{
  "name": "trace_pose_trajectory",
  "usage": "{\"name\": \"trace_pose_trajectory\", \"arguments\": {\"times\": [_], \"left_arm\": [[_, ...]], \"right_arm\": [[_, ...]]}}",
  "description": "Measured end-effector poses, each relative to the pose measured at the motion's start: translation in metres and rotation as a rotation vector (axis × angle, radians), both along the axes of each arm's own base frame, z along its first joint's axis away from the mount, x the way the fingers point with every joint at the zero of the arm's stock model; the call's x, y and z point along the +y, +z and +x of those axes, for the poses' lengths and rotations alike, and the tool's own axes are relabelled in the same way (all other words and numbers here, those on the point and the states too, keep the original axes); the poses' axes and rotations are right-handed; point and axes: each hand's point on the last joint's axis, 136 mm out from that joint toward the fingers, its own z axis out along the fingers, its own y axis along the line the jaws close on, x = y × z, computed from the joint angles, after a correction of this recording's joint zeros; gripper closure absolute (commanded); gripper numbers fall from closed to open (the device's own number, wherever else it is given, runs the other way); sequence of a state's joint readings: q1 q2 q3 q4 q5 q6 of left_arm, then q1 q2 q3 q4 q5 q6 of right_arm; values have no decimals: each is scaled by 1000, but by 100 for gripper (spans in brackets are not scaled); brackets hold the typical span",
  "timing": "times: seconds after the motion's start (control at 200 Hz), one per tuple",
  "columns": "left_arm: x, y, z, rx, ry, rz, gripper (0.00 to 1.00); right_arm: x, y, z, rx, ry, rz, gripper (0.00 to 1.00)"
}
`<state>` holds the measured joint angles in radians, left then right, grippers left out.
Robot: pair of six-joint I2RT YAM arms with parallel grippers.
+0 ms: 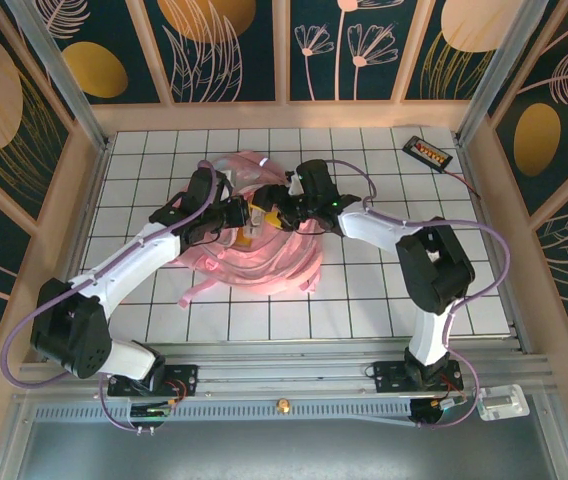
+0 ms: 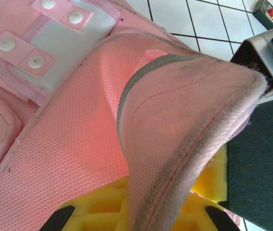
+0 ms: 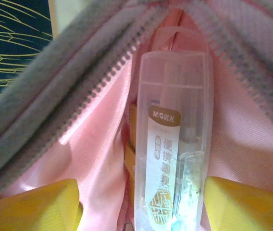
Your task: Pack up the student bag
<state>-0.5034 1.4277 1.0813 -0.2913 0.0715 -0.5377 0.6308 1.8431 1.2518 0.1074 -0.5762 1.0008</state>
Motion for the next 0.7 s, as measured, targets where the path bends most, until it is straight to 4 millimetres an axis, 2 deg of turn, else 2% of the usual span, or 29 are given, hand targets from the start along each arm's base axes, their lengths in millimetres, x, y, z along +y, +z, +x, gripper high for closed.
{"name": "trace_pose_trajectory", "arguments": {"times": [0.18,0.4,0.435,0.485,0.53,0.535,0.54,0.55,0.56,0.701], "left_arm": [[0,1,-1,-3,-6,3,100],[-6,0,-4,9,-23,-40,99],[-8,-1,-5,13,-26,-49,83],[-9,-2,-5,16,-31,-61,52],[-15,2,-5,8,-48,-89,34],[-15,2,-5,7,-49,-92,28],[-16,2,-5,6,-51,-94,28],[-17,4,-5,2,-56,-104,10],[-19,6,-5,-3,-61,-111,3],[-30,27,-6,-49,-102,-181,1]], "right_arm": [[-10,9,-10,-31,-10,18,45],[-20,25,-23,-83,-7,51,44],[-22,31,-25,-102,-3,54,43],[-27,41,-26,-136,-5,54,40],[-33,51,-27,-169,-10,51,35],[-34,53,-27,-174,-12,51,35],[-34,54,-27,-176,-14,51,35],[-36,57,-27,-187,-17,49,34],[-37,59,-28,-196,-16,48,32],[-64,95,-30,-312,-62,33,20]]}}
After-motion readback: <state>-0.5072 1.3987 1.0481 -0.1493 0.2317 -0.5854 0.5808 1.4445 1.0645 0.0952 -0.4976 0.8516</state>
